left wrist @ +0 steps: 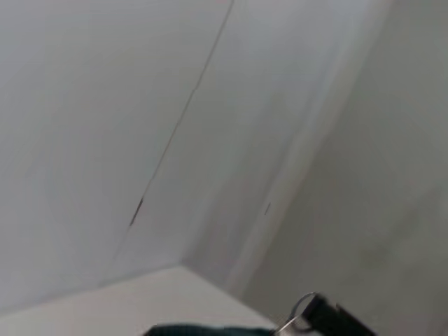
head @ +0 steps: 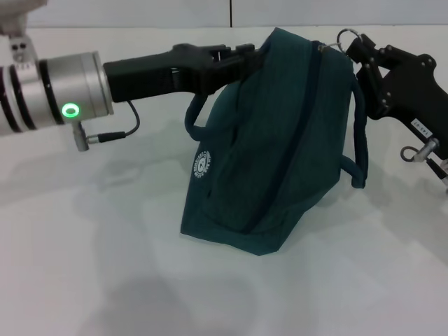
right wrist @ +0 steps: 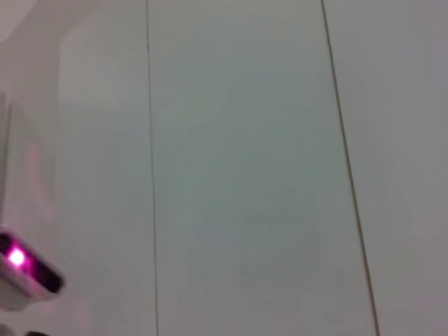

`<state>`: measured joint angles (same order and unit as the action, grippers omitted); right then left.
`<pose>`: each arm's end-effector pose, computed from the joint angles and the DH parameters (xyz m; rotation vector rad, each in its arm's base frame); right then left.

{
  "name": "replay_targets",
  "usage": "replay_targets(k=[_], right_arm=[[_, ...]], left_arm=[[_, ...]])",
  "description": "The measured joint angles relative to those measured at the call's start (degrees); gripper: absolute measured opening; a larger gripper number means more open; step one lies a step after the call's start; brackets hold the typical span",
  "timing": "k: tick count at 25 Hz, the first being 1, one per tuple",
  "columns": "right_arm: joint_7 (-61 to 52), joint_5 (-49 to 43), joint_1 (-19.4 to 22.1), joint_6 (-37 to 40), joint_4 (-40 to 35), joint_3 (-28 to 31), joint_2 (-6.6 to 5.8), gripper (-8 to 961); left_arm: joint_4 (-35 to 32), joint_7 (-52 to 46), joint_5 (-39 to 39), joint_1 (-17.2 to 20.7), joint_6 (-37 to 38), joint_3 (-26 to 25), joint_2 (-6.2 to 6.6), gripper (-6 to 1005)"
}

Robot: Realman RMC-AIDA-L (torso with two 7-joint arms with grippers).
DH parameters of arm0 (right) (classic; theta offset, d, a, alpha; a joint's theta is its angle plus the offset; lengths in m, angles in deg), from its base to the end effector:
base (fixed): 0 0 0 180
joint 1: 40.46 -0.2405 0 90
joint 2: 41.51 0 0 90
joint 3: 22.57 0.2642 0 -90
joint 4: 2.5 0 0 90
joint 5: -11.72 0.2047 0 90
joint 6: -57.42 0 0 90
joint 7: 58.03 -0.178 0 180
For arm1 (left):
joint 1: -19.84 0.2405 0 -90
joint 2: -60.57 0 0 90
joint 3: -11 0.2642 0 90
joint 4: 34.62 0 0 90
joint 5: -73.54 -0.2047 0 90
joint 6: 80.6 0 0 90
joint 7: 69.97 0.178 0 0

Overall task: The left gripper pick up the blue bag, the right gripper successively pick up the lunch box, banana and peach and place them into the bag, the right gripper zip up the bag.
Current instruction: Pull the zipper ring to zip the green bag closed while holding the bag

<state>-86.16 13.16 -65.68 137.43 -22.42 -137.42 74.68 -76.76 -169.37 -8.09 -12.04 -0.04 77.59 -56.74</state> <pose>0.2108 0.3471 -0.0363 -2.0348 0.2601 1.2256 -0.1607 0.3713 -0.0320 -2.6803 -0.8543 -1.0933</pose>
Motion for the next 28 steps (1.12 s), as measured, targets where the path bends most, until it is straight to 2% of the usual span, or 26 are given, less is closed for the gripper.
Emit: replay_targets(k=[2, 6, 10, 15, 21, 28], right_arm=[[0.00, -0.02, -0.11, 0.07, -0.04, -0.49, 0.00, 14], [0.00, -0.04, -0.17, 0.20, -0.12, -0.98, 0.00, 14], [0.00, -0.04, -0.16, 0.28, -0.16, -1.06, 0.00, 14], [0.00, -0.04, 0.02, 0.42, -0.16, -1.08, 0.00, 14], [0.01, -0.04, -0.07, 0.44, 0.00, -1.08, 0.00, 14], [0.08, -0.08, -0.16, 0.44, 0.09, -1.47, -0.01, 15]], left_arm=[[0.01, -4.27, -2.92, -1.39, -0.86, -0.24, 0.49, 103], [-0.16, -8.06, -7.27, -3.00, -1.98, -0.68, 0.30, 243], [-0.29, -8.70, -7.91, -3.32, -2.08, -0.69, 0.06, 395], [-0.37, -8.44, -7.96, -3.42, -2.11, -0.68, -0.24, 633], [-0.05, -6.14, -7.78, -3.40, -2.25, -0.67, -0.83, 625], [0.56, -2.67, -7.52, -2.85, -2.89, -1.80, -1.93, 411]])
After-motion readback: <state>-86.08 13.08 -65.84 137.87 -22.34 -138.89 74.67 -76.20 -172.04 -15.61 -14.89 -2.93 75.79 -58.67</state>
